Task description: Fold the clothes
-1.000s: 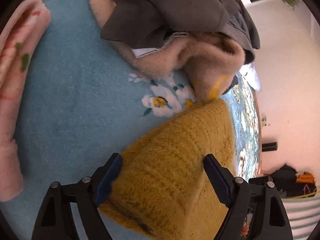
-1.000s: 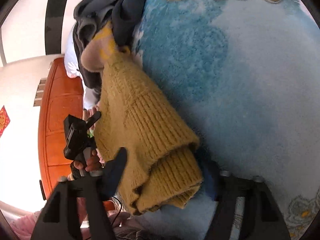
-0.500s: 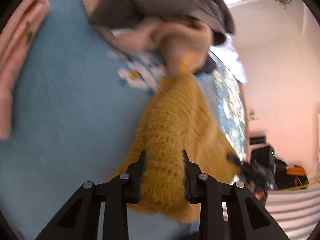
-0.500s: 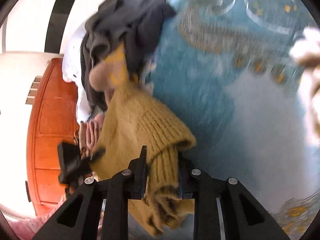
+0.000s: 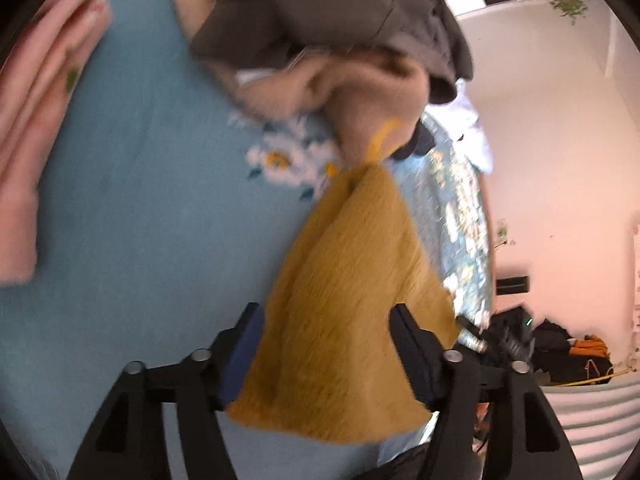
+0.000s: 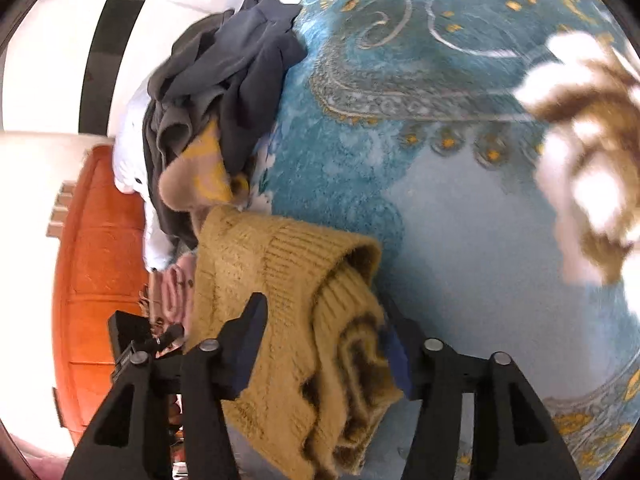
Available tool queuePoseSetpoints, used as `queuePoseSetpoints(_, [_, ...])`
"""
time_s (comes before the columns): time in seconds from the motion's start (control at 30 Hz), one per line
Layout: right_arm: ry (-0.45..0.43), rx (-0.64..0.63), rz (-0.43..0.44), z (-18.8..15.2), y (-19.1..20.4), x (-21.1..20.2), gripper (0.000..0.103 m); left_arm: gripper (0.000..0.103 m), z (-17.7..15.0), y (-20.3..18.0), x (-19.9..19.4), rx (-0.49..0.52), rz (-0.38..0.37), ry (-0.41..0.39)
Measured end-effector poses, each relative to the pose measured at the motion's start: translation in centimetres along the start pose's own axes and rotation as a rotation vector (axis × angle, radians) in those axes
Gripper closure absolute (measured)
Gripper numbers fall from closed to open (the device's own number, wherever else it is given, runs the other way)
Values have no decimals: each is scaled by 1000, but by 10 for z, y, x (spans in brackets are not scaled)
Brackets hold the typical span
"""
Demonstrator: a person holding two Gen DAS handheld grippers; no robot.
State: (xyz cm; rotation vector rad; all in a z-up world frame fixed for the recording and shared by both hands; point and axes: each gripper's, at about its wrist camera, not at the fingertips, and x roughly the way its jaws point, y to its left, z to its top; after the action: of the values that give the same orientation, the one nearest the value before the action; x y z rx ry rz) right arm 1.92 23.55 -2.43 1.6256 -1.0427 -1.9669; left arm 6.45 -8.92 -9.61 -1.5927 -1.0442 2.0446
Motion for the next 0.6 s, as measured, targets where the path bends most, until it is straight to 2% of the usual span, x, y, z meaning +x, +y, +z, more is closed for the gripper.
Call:
queuePoseSetpoints(0.13, [9, 77, 27, -17, -20, -8, 44, 28, 13, 2, 15, 19, 29, 43])
queuePoseSetpoints(0.23, [17, 145, 55, -36, -37, -11, 44, 28, 15, 3, 31, 16, 20, 95])
queuePoseSetpoints(0.37, [75, 204, 71, -61, -48, -3, 44, 28, 8, 10, 38, 30, 24, 146])
queuePoseSetpoints(0.53, [88, 171, 92, -56, -34, 19, 44, 28, 8, 11, 49, -2, 16, 186])
queuePoseSetpoints(0.6, [95, 176, 92, -50, -31, 28, 39, 28, 10, 13, 49, -9, 13, 199])
